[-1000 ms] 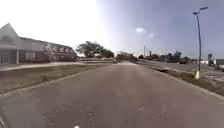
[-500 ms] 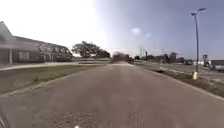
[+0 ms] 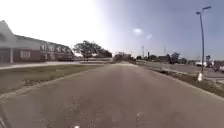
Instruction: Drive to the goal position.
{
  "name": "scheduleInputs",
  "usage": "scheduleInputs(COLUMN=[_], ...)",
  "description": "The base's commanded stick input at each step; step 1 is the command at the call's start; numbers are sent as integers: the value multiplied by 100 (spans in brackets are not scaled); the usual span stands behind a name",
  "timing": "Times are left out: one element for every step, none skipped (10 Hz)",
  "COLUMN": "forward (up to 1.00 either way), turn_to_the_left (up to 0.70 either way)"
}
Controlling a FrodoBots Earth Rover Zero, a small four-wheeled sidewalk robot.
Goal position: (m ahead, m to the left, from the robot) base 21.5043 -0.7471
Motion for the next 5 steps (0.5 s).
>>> scheduleInputs(forward=[100, 100, 100, 100, 100], turn_to_the_left=[-1, -1, -1, -1, -2])
